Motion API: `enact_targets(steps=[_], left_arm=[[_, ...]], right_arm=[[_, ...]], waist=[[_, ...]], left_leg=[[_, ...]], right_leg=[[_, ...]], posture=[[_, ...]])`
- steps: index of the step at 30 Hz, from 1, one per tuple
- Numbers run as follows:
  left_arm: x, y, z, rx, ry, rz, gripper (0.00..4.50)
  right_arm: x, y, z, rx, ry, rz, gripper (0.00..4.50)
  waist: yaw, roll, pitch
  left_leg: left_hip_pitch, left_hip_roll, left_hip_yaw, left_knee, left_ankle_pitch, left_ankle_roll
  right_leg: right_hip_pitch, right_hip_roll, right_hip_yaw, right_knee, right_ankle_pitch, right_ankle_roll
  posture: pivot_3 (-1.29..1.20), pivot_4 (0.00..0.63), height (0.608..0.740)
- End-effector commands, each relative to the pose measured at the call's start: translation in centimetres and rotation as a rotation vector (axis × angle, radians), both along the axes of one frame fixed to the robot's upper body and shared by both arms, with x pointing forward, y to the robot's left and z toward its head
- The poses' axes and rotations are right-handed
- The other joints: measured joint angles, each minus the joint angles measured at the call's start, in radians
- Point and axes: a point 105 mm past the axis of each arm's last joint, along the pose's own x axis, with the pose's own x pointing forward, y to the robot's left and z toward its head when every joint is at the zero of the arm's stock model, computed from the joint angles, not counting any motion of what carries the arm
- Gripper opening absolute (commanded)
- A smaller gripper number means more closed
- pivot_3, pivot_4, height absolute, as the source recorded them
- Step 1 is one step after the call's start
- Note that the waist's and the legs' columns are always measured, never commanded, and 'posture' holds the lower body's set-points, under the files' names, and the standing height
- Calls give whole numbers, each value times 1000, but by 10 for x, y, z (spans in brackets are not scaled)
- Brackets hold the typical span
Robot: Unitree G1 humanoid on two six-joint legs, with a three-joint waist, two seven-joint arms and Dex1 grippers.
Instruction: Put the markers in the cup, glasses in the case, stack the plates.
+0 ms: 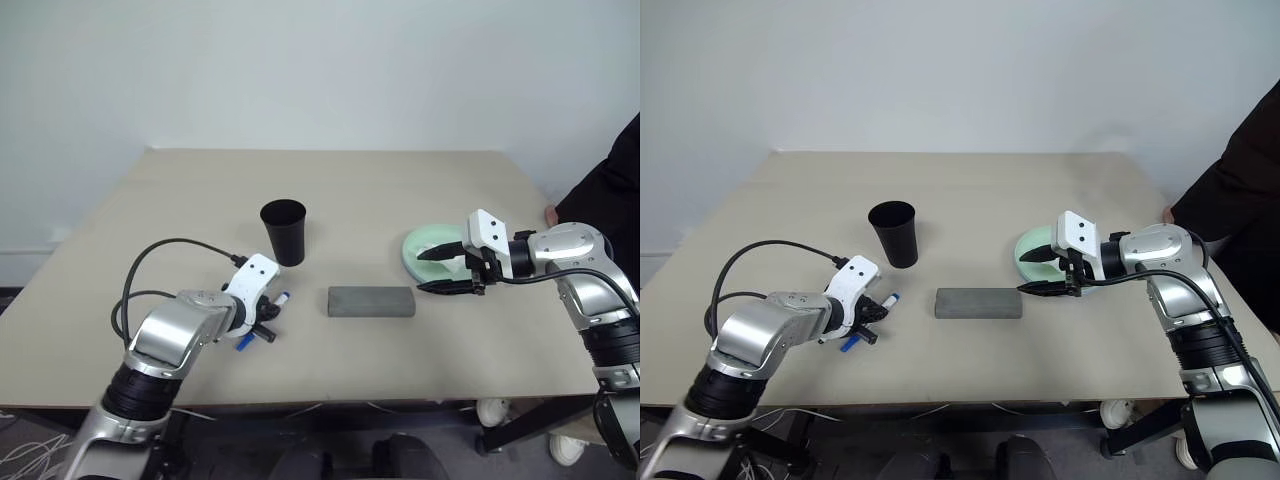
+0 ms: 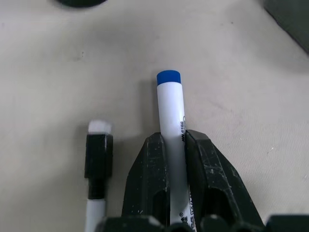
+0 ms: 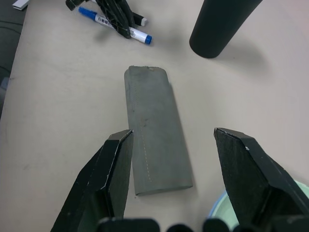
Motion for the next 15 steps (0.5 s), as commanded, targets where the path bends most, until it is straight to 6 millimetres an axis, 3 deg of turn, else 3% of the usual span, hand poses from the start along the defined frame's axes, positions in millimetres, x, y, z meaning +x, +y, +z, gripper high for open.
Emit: enact_targets(steps=[1,4,8,15], left_arm=[[18,-31,68,-47,-324,-245,120],[18,-46,95,-149,-428,-366,120],[24,-55,125,-340,-561,-395,120],[48,-54,145,-479,-645,-305,120]], right_arm=[[3,3,15,15,-63,11,2883],[4,4,16,17,-65,13,2883],[4,6,16,22,-66,15,2883],[5,7,16,28,-70,12,2883]], waist=[[2,0,0],[5,0,0],[3,0,0],[2,0,0]], left_leg=[[-1,0,0,0,0,0],[-2,0,0,0,2,-3],[-2,0,0,0,4,0],[-2,0,0,-1,2,4]], right_leg=[[-1,0,0,0,0,0],[-1,-2,-1,-1,0,-1],[-1,-2,-1,-3,0,0],[-1,0,-1,-2,1,-1]], posture=[[0,0,709],[0,0,709],[0,0,709],[0,0,709]])
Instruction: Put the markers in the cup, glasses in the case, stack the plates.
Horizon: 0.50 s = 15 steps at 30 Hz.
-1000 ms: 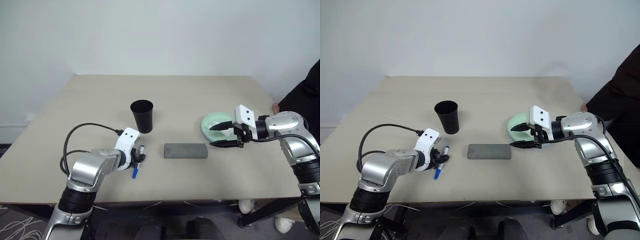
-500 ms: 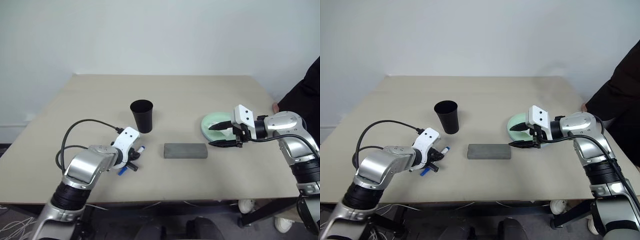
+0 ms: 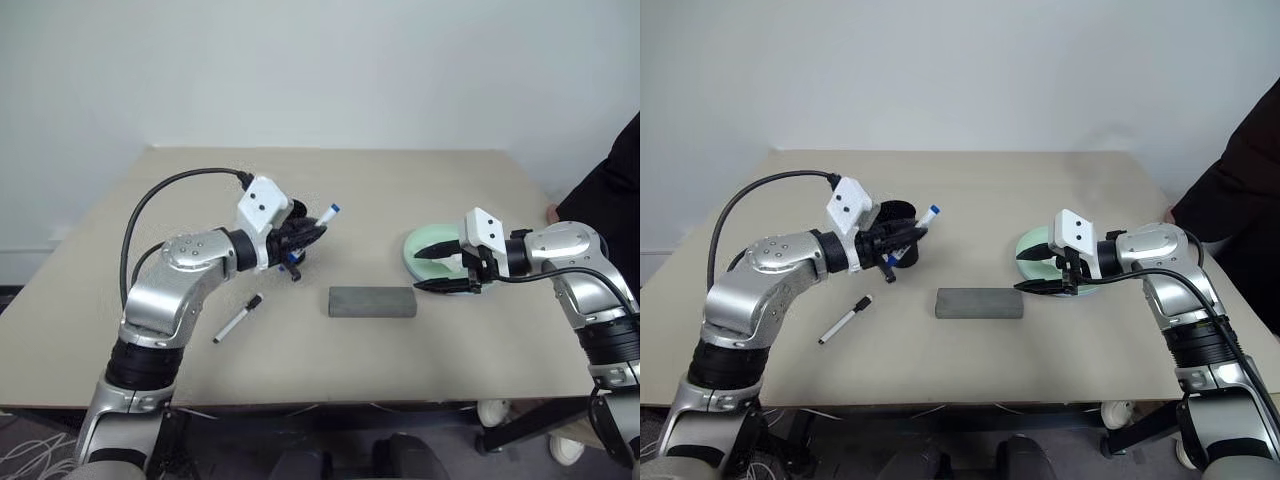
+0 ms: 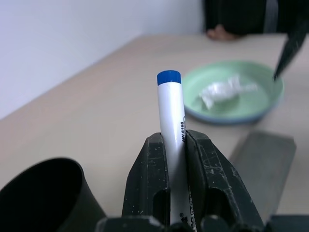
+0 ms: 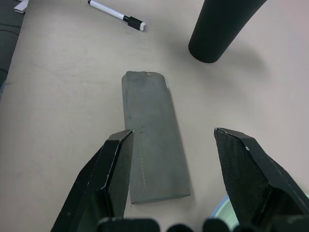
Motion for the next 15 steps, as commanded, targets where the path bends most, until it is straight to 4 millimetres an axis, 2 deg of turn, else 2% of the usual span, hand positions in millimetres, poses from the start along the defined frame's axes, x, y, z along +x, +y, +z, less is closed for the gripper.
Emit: enact_targets(steps=[1,5,10,15], left_arm=[[18,10,27,-74,-117,76,120],[47,25,33,-172,-132,225,120],[78,48,44,-252,-282,430,120],[100,63,36,-292,-350,574,120]], right_arm=[[3,2,15,16,-61,9,2883],[4,4,15,20,-64,9,2883],[5,5,15,23,-64,12,2883],[5,7,15,28,-62,16,2883]], waist=[[0,0,0],[0,0,0],[1,0,0],[3,-1,0]], left_leg=[[0,0,0,0,0,0],[1,0,0,0,1,1],[0,0,0,0,1,1],[-1,0,0,0,0,0]], right_leg=[[0,0,0,0,0,0],[1,0,0,0,0,0],[0,0,0,0,1,-1],[-1,-1,-1,0,4,-5]], posture=[[0,0,709],[0,0,709],[0,0,709],[0,0,709]])
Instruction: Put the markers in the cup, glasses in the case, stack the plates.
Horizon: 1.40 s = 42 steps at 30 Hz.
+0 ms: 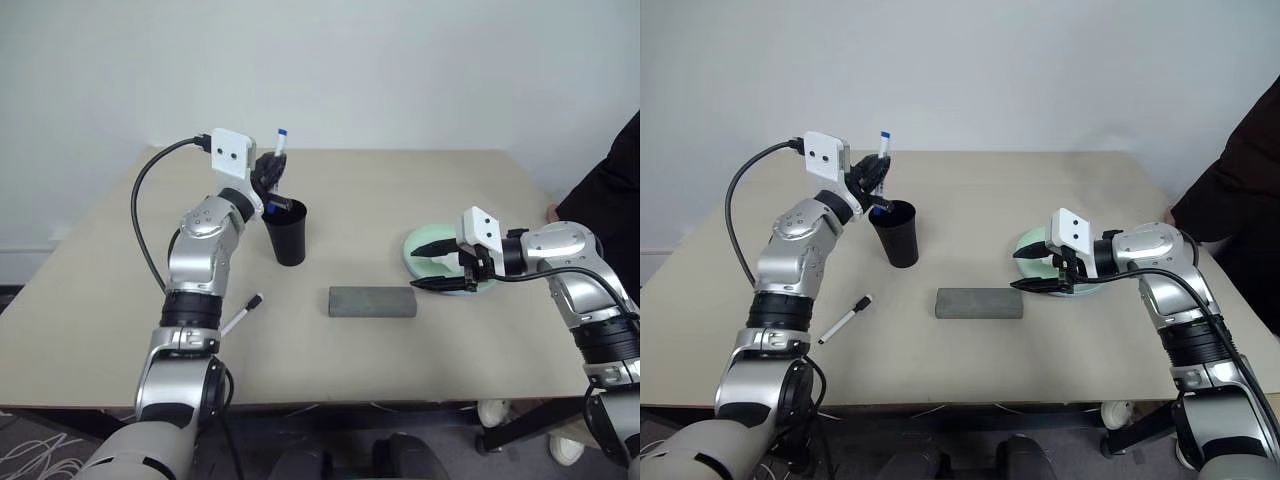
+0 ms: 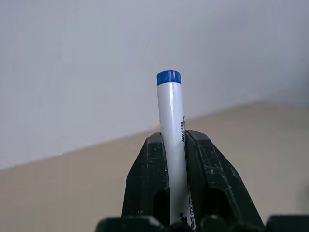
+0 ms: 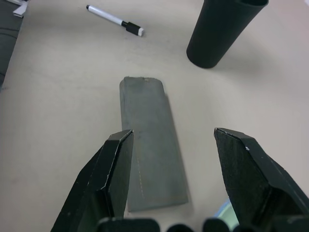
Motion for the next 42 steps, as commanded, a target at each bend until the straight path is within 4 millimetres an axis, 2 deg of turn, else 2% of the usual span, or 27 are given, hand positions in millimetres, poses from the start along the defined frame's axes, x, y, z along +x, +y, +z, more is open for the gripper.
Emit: enact_targets(steps=[1,8,14,18,31,37,42], left_arm=[[10,11,14,-15,-114,108,120],[18,5,-3,-36,-117,119,120],[18,-4,-5,-43,-127,93,120],[17,-7,2,-23,-151,67,120],[17,10,35,14,-207,62,120],[13,-4,52,-33,-238,-23,120],[10,-23,46,-84,-214,-111,120]], right_arm=[[3,2,15,11,-55,11,2883],[2,2,15,15,-52,8,2883],[2,1,15,16,-52,2,2883],[1,0,14,13,-51,-2,2883],[3,0,15,18,-50,-10,2883],[4,-3,17,20,-52,-21,2883],[4,-2,18,23,-50,-18,2883]], waist=[[1,0,0],[2,0,0],[1,0,0],[1,0,0],[-2,0,0],[-1,0,0],[-1,0,0]], left_leg=[[0,0,0,0,0,0],[-3,0,0,0,-1,-2],[-5,0,0,0,1,-5],[-6,0,0,0,-1,-6],[-12,0,-1,0,1,-8],[-12,0,-1,1,3,-6],[-12,0,-1,1,3,-5]], right_leg=[[0,0,0,0,0,0],[-2,-2,-3,-1,0,0],[-4,-2,-4,-2,2,1],[-4,-2,-4,-4,2,2],[-5,-1,-5,-13,11,5],[-5,-1,-5,-13,11,5],[-5,-1,-5,-13,11,5]], posture=[[0,0,709],[0,0,709],[0,0,709],[0,0,709],[0,0,709],[0,0,709],[0,0,709]])
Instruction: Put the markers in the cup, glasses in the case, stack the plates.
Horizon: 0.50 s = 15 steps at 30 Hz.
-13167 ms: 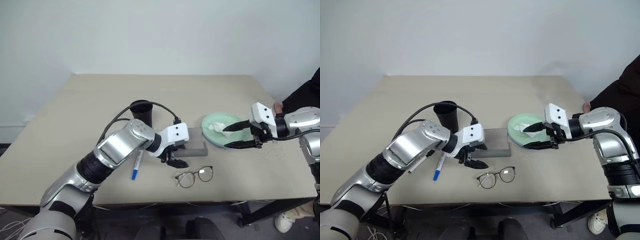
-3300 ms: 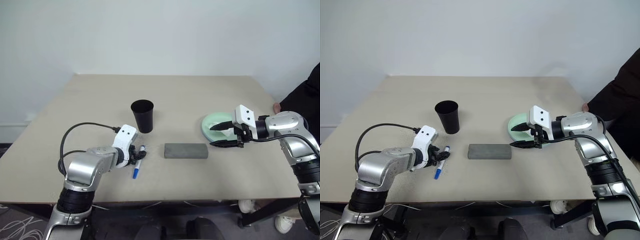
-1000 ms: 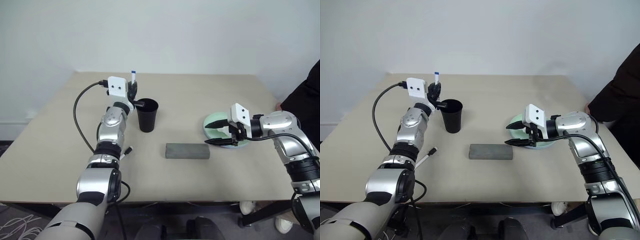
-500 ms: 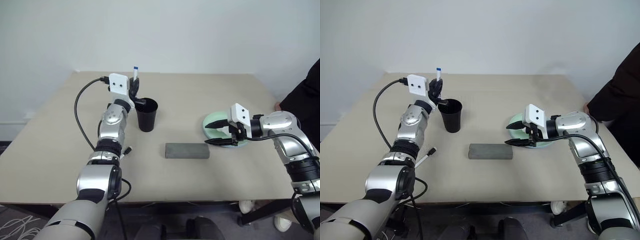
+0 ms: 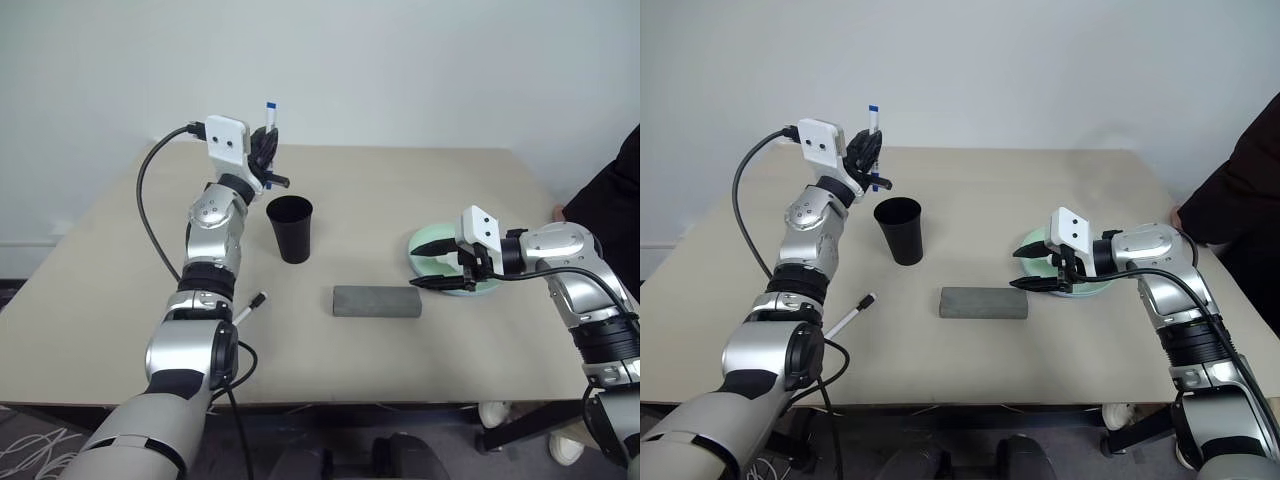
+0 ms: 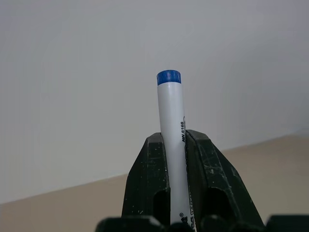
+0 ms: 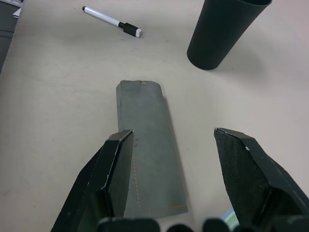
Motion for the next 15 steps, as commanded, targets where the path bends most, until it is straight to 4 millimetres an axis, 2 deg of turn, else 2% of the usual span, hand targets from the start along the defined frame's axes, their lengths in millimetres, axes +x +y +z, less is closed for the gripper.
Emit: enact_targets(steps=[1,8,15], left_arm=[[-4,-13,20,-12,-61,-51,120],[-4,-14,3,-41,-16,-52,120],[-6,-14,-7,-24,8,-37,120]], right_arm=[[2,-1,19,16,-59,1,2883],[-1,-4,22,23,-57,-3,2883],[4,-16,37,80,-78,-51,2883]], waist=[[0,0,0],[-2,0,0],[0,0,0]], left_leg=[[0,0,0,0,0,0],[0,0,0,0,0,0],[0,0,0,1,0,1]], right_leg=[[0,0,0,0,0,0],[0,1,1,0,0,0],[0,1,0,0,0,0]], posture=[[0,0,709],[0,0,709],[0,0,709]])
